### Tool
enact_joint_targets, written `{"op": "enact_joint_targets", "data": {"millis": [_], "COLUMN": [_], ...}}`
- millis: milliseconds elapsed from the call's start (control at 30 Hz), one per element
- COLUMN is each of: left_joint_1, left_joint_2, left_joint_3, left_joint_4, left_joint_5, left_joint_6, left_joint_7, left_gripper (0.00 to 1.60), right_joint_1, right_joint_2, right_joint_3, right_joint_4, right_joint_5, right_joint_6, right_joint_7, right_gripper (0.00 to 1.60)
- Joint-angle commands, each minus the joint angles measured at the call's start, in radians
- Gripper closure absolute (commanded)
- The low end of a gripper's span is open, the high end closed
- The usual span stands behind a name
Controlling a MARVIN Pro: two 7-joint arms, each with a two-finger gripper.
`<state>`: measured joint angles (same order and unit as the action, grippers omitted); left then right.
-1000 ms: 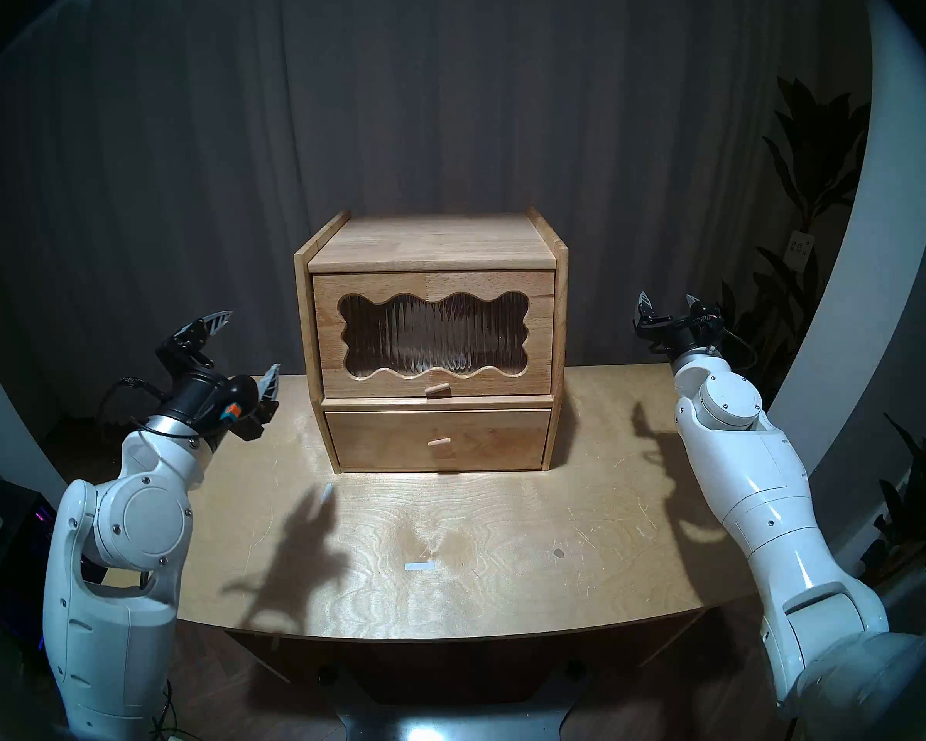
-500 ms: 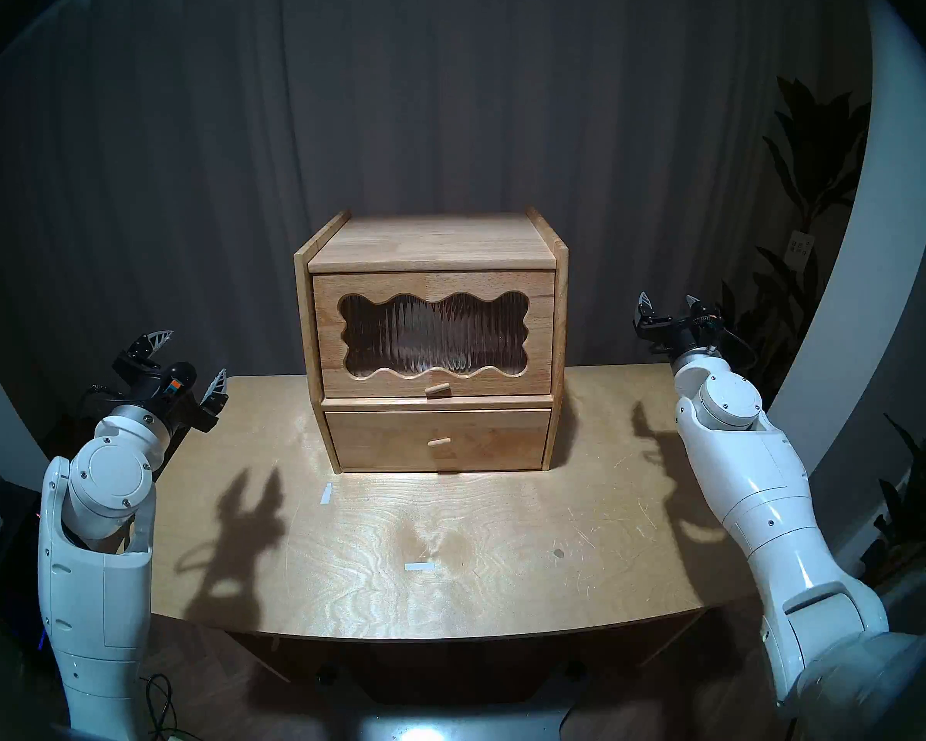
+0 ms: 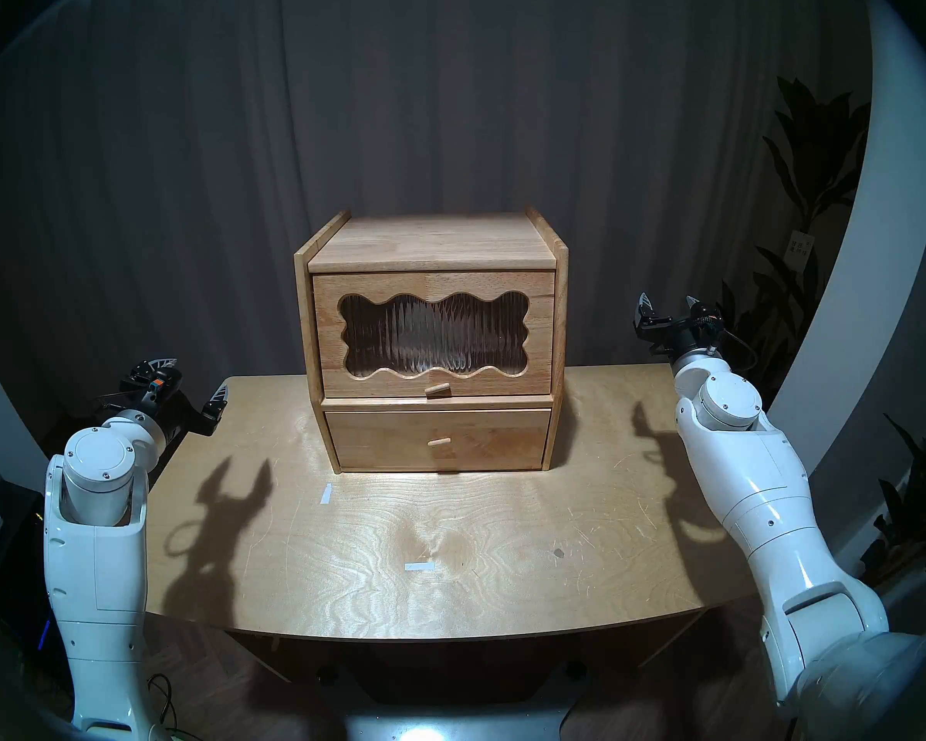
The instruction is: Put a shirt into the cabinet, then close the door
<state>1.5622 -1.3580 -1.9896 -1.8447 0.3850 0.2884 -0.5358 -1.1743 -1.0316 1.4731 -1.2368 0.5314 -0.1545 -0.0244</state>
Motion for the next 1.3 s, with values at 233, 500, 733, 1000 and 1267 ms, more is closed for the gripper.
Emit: {"op": "enact_joint_targets", "data": {"millis": [233,500,733,1000,1267], "left_joint_1": [-0.179,-0.248,-0.293,-0.353,-0.398], "left_joint_2": [0.007,0.009,0.022,0.039,0.079], "left_joint_3": [-0.105,-0.138,-0.175,-0.212,-0.219], "left_joint_4": [0.052,0.163,0.250,0.358,0.485], "left_joint_5": [-0.257,-0.407,-0.552,-0.708,-0.829], "left_joint_6": [-0.003,-0.008,-0.022,-0.020,-0.066], "left_joint_7": [-0.112,-0.202,-0.322,-0.466,-0.612], "left_gripper": [0.00,0.00,0.00,0.00,0.00], "right_joint_1": [0.019,0.022,0.023,0.024,0.018], "right_joint_2": [0.001,0.001,0.003,0.006,0.004], "right_joint_3": [0.002,0.002,0.002,-0.001,0.000], "right_joint_4": [-0.016,-0.019,-0.023,-0.030,-0.025], "right_joint_5": [-0.001,-0.001,-0.003,-0.012,-0.024], "right_joint_6": [-0.006,-0.007,-0.012,-0.016,-0.025], "right_joint_7": [0.002,0.003,0.005,0.013,0.023], "right_gripper": [0.00,0.00,0.00,0.00,0.00]}}
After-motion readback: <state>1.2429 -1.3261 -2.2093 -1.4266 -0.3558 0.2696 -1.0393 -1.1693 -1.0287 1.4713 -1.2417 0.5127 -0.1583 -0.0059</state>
